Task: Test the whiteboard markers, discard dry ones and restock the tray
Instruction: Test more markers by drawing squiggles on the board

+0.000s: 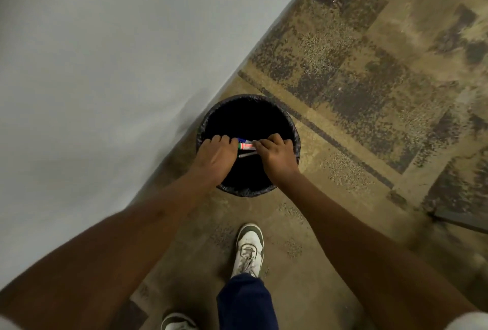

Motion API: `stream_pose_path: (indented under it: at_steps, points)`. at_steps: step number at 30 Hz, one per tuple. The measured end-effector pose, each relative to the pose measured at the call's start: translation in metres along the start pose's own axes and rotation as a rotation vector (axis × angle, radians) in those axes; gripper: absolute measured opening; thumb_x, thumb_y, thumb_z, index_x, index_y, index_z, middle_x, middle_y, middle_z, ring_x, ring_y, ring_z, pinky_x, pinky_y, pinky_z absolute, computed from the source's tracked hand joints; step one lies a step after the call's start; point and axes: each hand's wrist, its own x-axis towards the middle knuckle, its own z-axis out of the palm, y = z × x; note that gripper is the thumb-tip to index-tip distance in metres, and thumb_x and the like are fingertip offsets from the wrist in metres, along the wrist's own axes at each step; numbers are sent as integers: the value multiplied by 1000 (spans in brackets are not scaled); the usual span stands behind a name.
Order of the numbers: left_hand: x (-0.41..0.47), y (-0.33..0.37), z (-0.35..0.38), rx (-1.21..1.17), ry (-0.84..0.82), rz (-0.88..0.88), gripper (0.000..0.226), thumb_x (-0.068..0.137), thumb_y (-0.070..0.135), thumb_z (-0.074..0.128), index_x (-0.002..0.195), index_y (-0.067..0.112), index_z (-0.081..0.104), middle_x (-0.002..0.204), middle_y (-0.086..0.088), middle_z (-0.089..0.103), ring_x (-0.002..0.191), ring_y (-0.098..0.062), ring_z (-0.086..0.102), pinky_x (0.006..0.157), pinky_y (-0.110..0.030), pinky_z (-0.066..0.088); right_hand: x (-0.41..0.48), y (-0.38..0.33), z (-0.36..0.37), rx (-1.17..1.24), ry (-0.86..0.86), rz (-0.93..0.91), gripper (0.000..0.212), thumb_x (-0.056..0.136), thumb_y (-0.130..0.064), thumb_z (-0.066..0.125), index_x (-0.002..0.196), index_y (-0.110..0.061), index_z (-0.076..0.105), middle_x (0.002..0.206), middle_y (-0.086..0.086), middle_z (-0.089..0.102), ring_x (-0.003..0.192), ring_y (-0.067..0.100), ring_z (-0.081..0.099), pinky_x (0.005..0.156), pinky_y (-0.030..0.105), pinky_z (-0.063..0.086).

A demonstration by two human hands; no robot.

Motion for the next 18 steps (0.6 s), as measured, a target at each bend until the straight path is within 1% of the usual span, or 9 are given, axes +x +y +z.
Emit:
stream_pose_path:
  at_steps: [2,3,4,6,8,10,12,14,18]
  points:
    - [7,0,8,13,-3,-5,33,95,16,45,128,10,45,114,-11,58,103,-30,54,82,-40,46,3,3,5,-1,-25,-2,40,72,-8,71,112,-3,66,97,13,70,90,35,60,61,39,40]
    - [10,0,12,13,-14,-15,39,96,17,44,134,9,39,121,-14,56,109,-31,52,85,-40,45,4,3,7,-2,-39,-6,41,71,-6,72,111,0,66,97,16,69,91,37,60,60,39,42]
    - [13,0,15,4,-44,-32,48,98,20,44,142,8,30,133,-18,49,120,-33,46,90,-42,43,5,4,7,-5,-53,-5,43,69,-3,74,110,2,66,98,19,68,92,38,60,58,40,44]
    - [14,1,16,-27,-144,-64,64,100,26,43,150,6,7,153,-20,23,139,-36,24,102,-46,35,6,5,9,-25,-65,0,42,67,-3,77,106,4,66,99,21,67,95,40,59,57,40,45]
    - [10,1,14,-47,-190,-81,71,101,30,41,150,7,-4,157,-20,8,144,-37,9,108,-50,29,7,4,9,-68,-38,6,36,68,-6,78,101,2,68,94,20,67,98,41,56,57,39,41]
    - [0,2,5,-59,-181,-87,73,100,32,41,150,10,-8,157,-22,4,143,-42,3,109,-55,25,7,-1,4,-96,-1,33,25,75,-11,74,97,0,68,95,20,65,105,43,50,61,41,39]
    - [-14,4,-5,-58,-137,-102,74,99,35,40,151,11,-7,156,-24,2,142,-45,-2,108,-63,19,7,-12,-8,-80,48,74,19,83,-17,64,94,-3,68,106,23,61,111,44,43,69,46,40]
    - [-32,3,-18,-35,-38,-109,73,98,40,37,151,10,-3,156,-26,4,142,-46,-4,108,-67,13,6,-28,-26,-47,96,107,24,85,-22,56,98,-5,67,116,24,57,117,43,39,78,50,41]
    - [-72,-5,-58,16,111,-129,74,97,47,32,150,8,-2,155,-30,0,140,-49,-10,108,-67,-1,4,-60,-66,28,169,103,42,83,-25,53,118,-4,58,125,24,51,125,42,35,91,54,38]
